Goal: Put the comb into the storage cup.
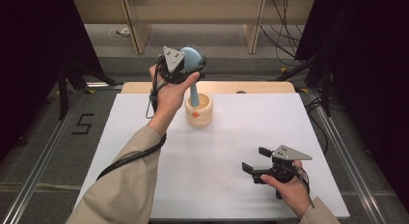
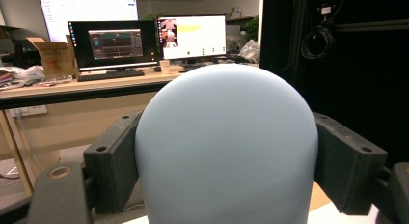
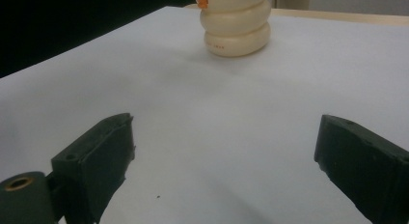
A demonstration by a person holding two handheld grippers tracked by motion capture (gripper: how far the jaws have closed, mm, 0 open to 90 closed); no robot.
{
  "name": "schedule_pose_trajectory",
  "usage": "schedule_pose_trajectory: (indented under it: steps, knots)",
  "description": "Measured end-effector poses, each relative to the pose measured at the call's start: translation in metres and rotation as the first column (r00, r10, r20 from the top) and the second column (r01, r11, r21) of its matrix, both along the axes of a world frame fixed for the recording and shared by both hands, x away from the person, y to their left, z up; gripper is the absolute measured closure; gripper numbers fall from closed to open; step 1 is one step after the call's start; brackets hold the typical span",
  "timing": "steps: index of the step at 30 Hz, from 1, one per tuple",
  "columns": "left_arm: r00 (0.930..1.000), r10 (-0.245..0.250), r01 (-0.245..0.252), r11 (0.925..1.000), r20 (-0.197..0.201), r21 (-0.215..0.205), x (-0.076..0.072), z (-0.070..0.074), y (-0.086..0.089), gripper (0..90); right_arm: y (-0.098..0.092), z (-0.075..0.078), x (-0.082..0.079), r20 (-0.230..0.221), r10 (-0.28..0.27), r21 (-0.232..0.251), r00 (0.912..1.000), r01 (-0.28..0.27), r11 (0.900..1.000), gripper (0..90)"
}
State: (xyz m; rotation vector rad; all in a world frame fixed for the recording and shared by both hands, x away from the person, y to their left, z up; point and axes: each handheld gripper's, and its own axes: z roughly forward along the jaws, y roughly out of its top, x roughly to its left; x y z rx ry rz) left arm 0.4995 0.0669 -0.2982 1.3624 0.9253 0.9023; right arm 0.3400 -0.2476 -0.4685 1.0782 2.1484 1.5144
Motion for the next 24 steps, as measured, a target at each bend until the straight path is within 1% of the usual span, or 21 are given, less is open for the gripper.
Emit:
schedule_pose_trajectory:
  steps: [24]
  knots:
    - [1.0000, -0.006, 0.006, 1.0000, -0.004, -0.001, 0.0080, -0.0029, -0.0029, 19.6, -0.0004, -0.0002, 0.0000, -0.001, 0.001, 0.003, 1.0000, -0.001, 1.000, 7.7]
